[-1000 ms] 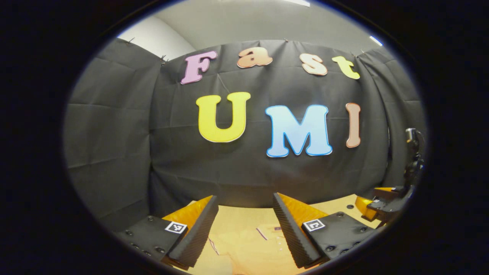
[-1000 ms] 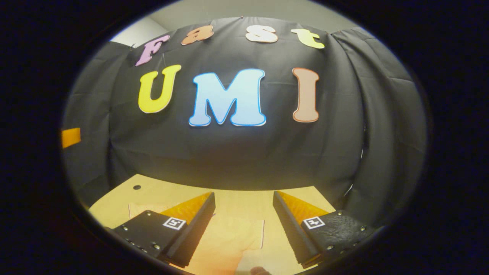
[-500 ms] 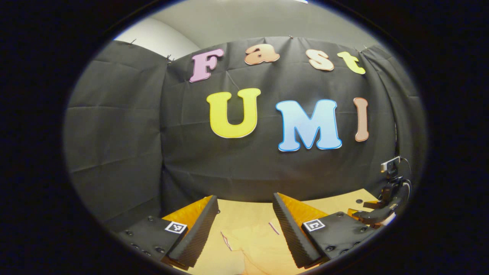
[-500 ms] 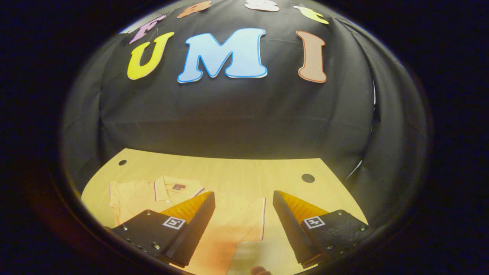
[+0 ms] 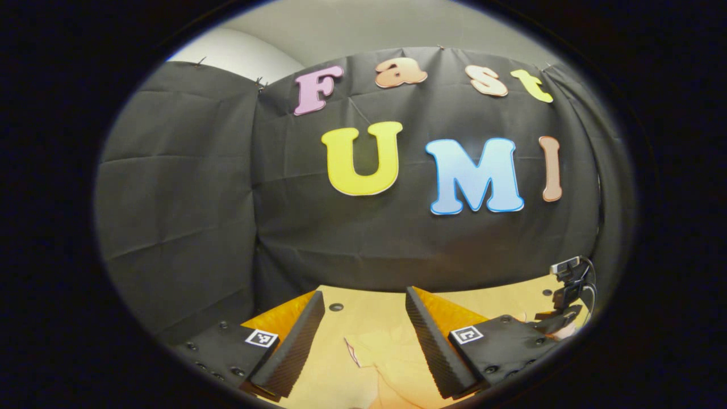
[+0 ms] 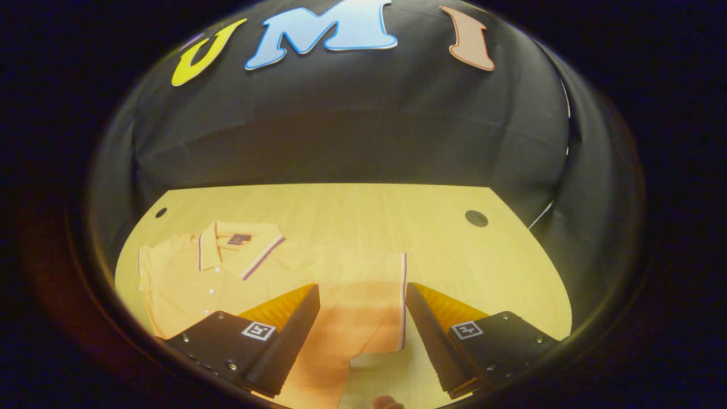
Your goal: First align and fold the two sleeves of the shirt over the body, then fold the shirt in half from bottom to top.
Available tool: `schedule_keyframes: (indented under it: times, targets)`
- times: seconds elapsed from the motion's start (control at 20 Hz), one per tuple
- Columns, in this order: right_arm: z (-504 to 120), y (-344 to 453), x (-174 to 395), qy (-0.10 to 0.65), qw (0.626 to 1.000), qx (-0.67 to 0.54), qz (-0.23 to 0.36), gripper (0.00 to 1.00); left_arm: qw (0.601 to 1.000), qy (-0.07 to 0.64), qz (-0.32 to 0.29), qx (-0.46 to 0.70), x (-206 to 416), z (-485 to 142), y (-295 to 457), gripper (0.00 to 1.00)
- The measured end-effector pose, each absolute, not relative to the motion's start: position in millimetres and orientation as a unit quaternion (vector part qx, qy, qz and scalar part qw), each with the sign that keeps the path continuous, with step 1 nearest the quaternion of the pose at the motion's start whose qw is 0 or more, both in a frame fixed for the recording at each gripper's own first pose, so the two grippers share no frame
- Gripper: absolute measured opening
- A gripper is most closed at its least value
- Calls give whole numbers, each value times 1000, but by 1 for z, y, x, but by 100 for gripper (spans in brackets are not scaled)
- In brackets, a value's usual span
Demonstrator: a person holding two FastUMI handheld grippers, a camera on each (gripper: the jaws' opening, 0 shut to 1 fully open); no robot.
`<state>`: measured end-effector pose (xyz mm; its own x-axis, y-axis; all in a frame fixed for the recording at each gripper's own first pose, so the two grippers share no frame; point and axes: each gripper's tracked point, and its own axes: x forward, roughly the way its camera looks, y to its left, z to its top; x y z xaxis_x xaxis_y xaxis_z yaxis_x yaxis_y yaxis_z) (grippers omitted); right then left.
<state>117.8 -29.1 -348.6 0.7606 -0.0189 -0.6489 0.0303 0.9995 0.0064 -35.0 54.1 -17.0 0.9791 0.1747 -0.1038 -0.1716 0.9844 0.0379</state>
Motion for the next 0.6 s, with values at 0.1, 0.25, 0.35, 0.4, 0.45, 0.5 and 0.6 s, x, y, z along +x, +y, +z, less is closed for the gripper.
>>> schedule_keyframes:
  times: [0.1, 0.25, 0.35, 0.4, 0.45, 0.5, 0.6]
  targets:
    - [-363, -30, 117, 360, 933, 5, -15, 96, 994, 60, 91, 14, -36, -20, 57, 95]
    - [-379, -32, 115, 379, 925, 13, -24, 96, 993, 67, 95, 14, -36, -23, 59, 96]
    - [-390, -34, 113, 390, 920, 18, -30, 96, 993, 70, 97, 12, -36, -25, 59, 96]
    - [-396, -35, 111, 396, 917, 18, -32, 96, 993, 72, 98, 10, -36, -26, 59, 96]
    - [-400, -34, 110, 404, 914, 18, -29, 97, 992, 73, 99, 9, -36, -27, 60, 96]
    - [-402, -32, 107, 407, 913, 25, -25, 97, 992, 75, 100, 7, -36, -28, 59, 96]
    - [-401, -30, 109, 405, 913, 36, -22, 93, 992, 77, 100, 5, -37, -28, 59, 96]
